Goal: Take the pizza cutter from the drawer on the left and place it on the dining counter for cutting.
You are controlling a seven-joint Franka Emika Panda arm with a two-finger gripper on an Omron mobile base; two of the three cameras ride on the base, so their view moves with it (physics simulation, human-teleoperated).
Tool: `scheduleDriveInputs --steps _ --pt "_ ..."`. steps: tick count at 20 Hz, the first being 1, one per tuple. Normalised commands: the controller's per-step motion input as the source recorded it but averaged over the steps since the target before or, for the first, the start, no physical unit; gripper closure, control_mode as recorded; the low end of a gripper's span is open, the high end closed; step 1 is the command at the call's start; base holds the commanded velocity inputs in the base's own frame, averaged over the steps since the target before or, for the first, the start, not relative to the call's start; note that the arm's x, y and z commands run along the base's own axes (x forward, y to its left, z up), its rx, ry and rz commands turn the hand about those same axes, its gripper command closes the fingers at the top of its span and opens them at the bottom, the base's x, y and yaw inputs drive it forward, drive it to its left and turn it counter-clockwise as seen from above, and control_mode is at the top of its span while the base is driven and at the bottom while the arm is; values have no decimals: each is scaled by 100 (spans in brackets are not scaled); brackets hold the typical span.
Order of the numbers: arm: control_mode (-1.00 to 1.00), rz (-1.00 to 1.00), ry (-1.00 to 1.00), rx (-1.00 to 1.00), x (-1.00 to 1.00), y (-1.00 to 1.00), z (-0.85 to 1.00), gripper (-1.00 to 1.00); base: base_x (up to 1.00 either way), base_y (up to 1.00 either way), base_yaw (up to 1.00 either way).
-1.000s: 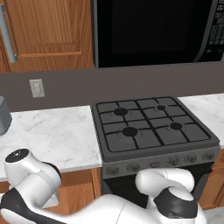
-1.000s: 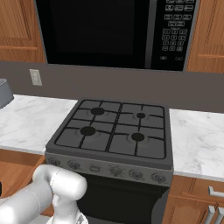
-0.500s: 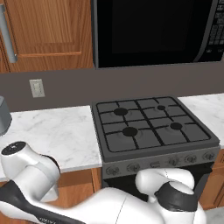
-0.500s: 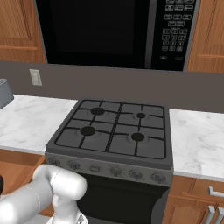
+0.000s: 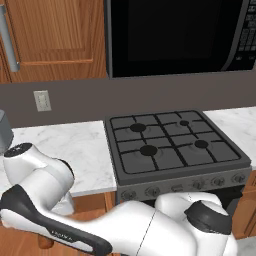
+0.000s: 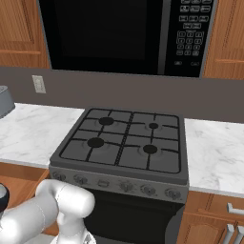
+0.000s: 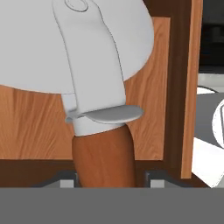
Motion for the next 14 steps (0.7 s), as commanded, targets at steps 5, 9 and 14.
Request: scheduleDriveInputs --steps 5,9,14 --pt "-100 0 0 0 0 -100 21 100 0 0 0" --pt "-100 2 -3 1 0 -100 13 100 0 0 0" --pt "-100 1 -4 1 0 -100 6 100 0 0 0"
